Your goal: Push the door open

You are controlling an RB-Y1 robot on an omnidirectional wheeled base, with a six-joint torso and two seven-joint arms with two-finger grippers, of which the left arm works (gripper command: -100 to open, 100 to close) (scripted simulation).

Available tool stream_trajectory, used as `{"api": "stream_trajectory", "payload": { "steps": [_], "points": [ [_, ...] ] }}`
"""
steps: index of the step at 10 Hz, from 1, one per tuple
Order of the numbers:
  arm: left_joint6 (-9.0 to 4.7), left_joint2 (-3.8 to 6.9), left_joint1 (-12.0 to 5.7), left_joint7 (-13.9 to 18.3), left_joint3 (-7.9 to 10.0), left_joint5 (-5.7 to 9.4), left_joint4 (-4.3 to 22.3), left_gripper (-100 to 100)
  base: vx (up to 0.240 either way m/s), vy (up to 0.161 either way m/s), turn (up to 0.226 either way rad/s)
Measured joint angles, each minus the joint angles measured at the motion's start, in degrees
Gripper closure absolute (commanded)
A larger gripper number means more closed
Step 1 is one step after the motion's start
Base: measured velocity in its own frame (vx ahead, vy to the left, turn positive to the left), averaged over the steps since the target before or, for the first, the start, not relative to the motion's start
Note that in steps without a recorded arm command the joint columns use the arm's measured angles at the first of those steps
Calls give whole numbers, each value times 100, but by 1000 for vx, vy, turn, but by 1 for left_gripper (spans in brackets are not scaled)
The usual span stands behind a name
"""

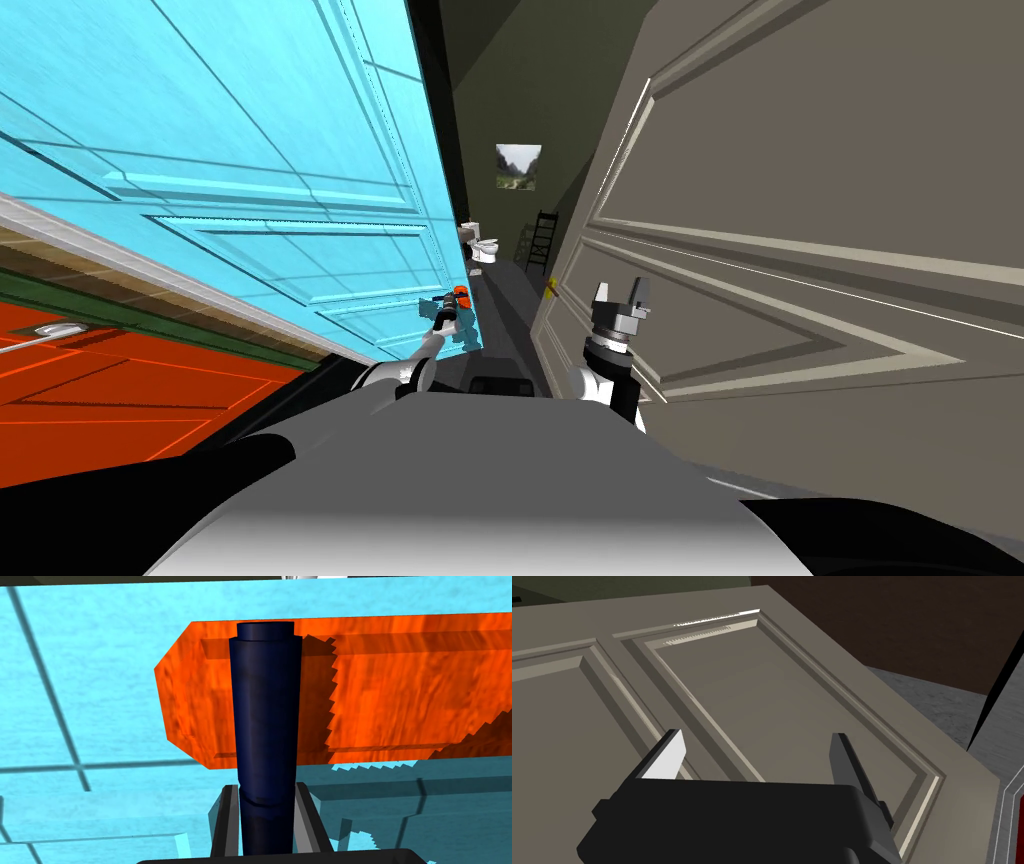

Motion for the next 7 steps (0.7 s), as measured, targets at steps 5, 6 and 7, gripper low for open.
{"api": "stream_trajectory", "payload": {
  "steps": [5, 6, 7],
  "points": [
    [-145, -92, -121, -111, 60, -12, 222, 100, 183, 5, 117],
    [-120, -155, -141, -181, 99, -14, 184, 100, 244, 0, 232],
    [-140, -212, -190, -258, 135, -17, 237, 100, 241, 6, 174]
  ]
}}
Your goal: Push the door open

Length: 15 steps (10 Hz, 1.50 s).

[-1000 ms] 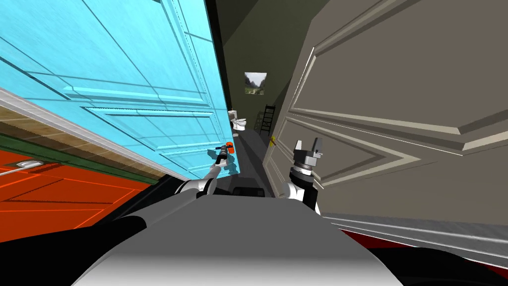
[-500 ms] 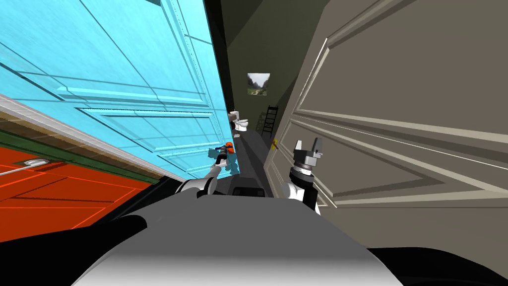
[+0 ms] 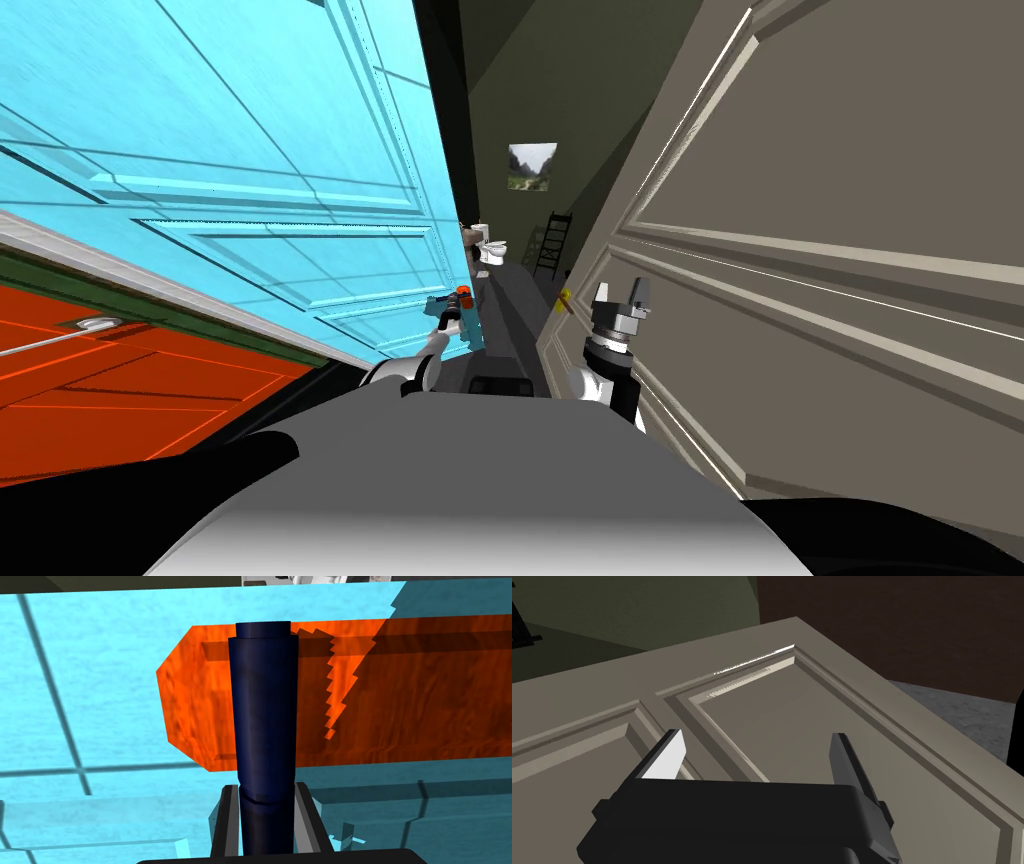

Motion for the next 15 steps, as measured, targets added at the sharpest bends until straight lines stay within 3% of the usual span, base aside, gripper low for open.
{"api": "stream_trajectory", "payload": {
  "steps": [3, 7, 9, 11, 13, 14, 15],
  "points": [
    [-153, -100, -174, -172, 110, -9, 184, 100, 197, -6, 198],
    [-146, -300, -229, -465, 272, -10, 120, 100, 161, 0, 163],
    [-308, -345, -345, -524, 319, -19, 360, 100, 149, -18, 173],
    [-355, -433, -434, -641, 395, -20, 440, 100, 141, -23, 178],
    [-338, -565, -414, -777, 465, -25, 325, 100, 151, -34, 182],
    [-429, -575, -515, -800, 485, -30, 516, 100, 170, -41, 179],
    [-469, -639, -540, -865, 535, -29, 537, 100, 155, -39, 136]
  ]
}}
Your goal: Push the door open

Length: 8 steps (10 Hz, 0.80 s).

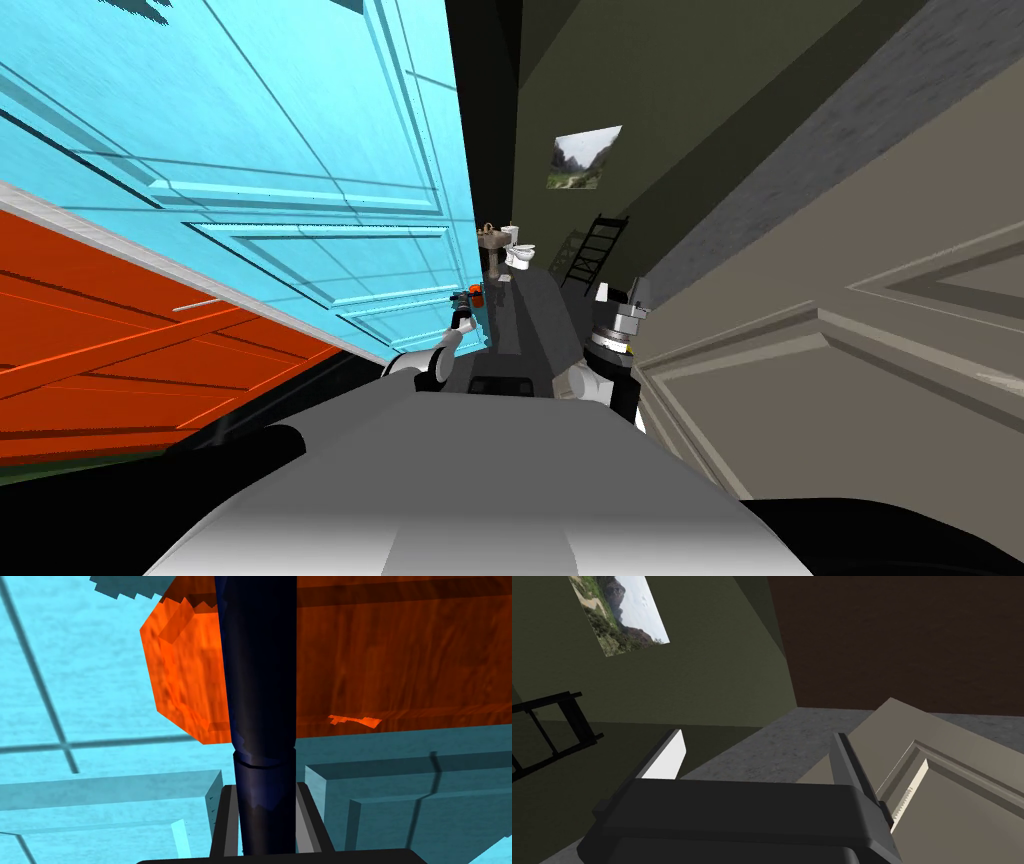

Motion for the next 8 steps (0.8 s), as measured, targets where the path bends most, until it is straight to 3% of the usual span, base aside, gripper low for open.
{"api": "stream_trajectory", "payload": {
  "steps": [1, 2, 4, 7, 8],
  "points": [
    [-141, 31, -161, -10, 31, 4, 306, 100, 93, -16, 49],
    [-116, -19, -96, -50, 57, 7, 143, 100, 104, -13, 106],
    [-88, -123, -77, -133, 94, -3, 70, 100, 119, -31, 151],
    [-180, -269, -182, -287, 204, 0, 218, 100, 162, -67, 179],
    [-257, -272, -270, -312, 239, 5, 377, 100, 124, -58, 61]
  ]
}}
